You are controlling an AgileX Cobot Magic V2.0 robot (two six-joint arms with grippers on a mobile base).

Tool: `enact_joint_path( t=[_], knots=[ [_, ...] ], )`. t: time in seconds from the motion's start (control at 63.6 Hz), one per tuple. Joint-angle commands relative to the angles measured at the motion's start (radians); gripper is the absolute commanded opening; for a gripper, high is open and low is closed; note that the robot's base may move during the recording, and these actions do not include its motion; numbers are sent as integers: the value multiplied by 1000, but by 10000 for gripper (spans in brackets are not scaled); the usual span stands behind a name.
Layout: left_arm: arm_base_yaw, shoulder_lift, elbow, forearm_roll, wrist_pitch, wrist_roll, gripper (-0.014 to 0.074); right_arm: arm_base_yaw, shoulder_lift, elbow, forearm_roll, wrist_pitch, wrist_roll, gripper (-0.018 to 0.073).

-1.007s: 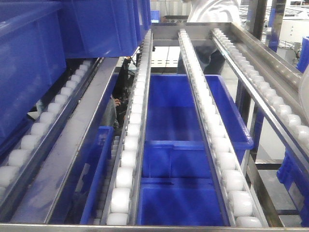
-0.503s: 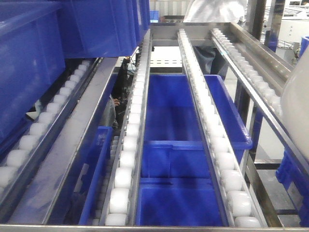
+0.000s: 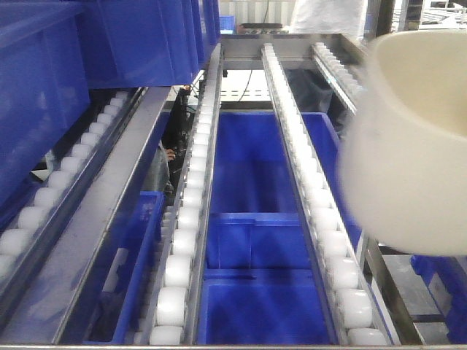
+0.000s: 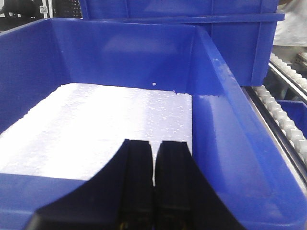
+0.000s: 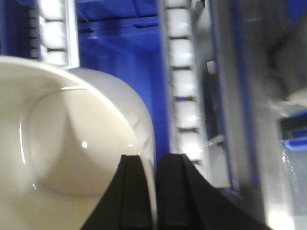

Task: Move white bin to right shelf second layer
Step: 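Lower the held white bin onto the roller-track shelf with the right gripper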

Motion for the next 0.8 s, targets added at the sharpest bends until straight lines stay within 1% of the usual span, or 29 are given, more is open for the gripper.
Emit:
enact_joint_path(
  t=[0.0, 0.063, 0.142, 0.189, 0.299, 0.456, 0.661, 0.787],
  knots=[
    [1, -16, 27, -5, -81, -5, 85, 99, 33, -62, -131, -29, 166, 57],
    [1, -16, 27, -5, -81, -5, 85, 170, 82, -84, -173, 0, 241, 57],
    [1, -16, 27, -5, -81, -5, 85, 248, 140, -119, -191, 24, 291, 57],
    [1, -16, 27, -5, -81, -5, 85, 286, 178, -144, -193, 29, 308, 57],
    [1, -16, 27, -5, -81, -5, 85, 338, 249, -200, -193, 30, 312, 57],
    [1, -16, 27, -5, -81, -5, 85, 364, 323, -240, -193, 15, 323, 57],
    [1, -16, 27, -5, -81, -5, 85, 364, 373, -240, -193, -23, 326, 59],
    [1, -16, 27, -5, -81, -5, 85, 364, 392, -236, -189, -21, 326, 60]
  ],
)
